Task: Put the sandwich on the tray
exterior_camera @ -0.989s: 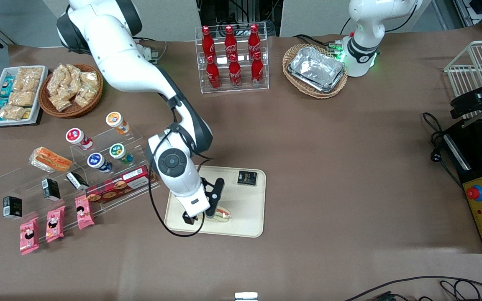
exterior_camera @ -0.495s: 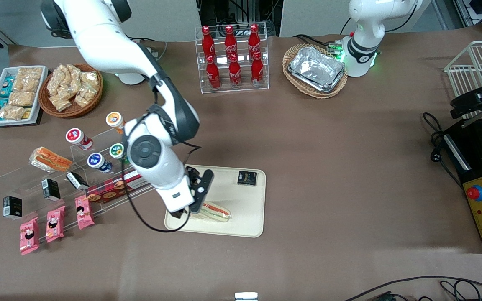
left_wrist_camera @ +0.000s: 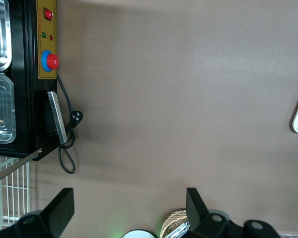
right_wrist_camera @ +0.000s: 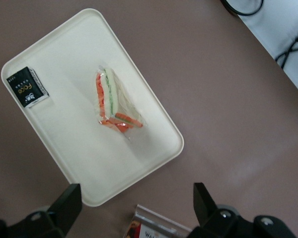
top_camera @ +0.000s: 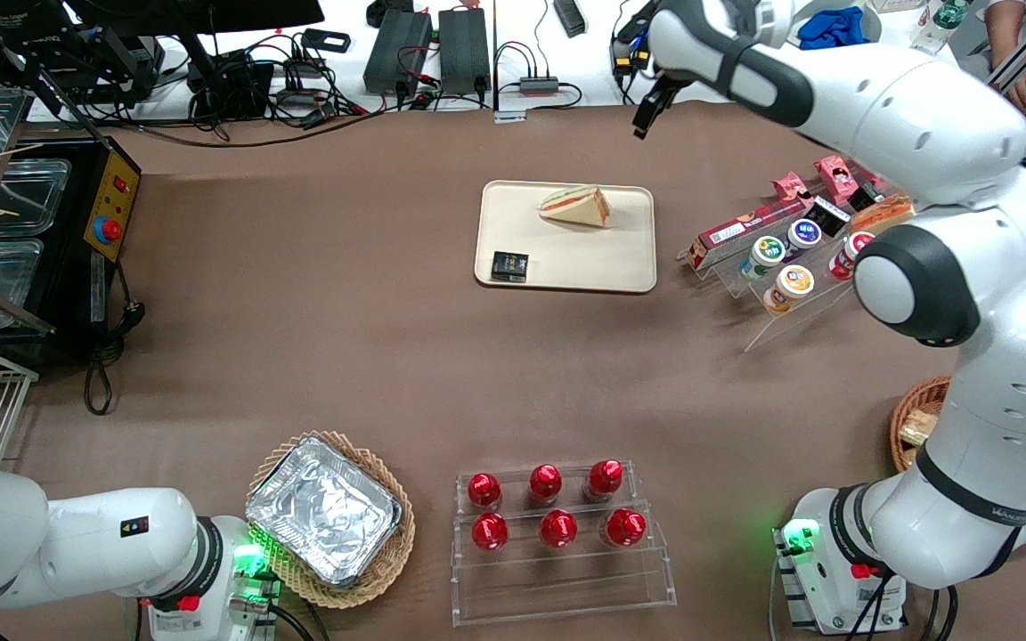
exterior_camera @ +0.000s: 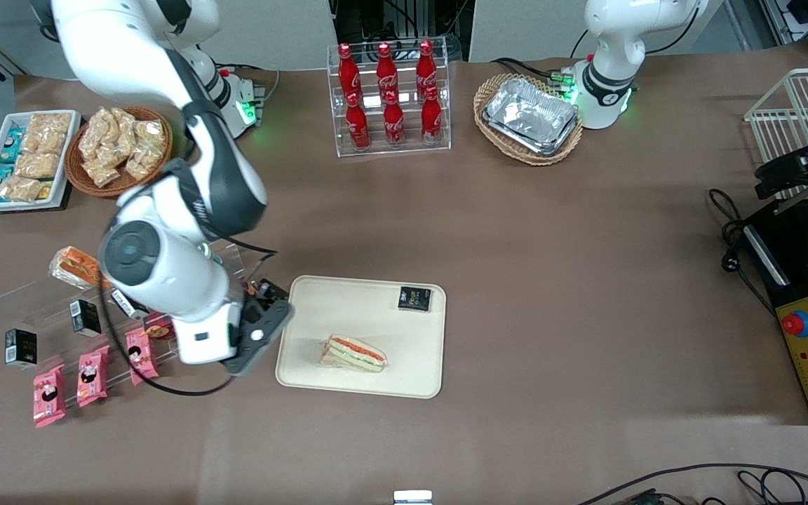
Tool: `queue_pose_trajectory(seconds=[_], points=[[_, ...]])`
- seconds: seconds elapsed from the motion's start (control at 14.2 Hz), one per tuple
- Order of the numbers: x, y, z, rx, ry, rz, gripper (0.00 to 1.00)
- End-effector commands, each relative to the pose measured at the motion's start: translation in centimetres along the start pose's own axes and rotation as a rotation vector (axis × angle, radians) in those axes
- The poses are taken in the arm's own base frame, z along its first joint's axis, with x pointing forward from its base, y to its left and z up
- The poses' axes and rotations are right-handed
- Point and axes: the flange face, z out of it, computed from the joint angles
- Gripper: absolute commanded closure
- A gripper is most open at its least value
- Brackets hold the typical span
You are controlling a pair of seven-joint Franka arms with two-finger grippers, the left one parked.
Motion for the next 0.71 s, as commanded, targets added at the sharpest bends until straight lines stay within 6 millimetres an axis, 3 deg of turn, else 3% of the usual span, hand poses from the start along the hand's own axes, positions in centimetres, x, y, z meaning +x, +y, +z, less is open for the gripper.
queue_pose_trajectory(seconds=[0.0, 0.28, 0.64], points=[[-2.9, 1.3, -5.0, 0.082, 0.013, 0.220, 0.00], [-6.8, 3.1, -10.0, 0.091, -0.013, 0.453, 0.00], [-13.7, 6.6, -16.7, -0.055, -0.072, 0.630, 0.00]])
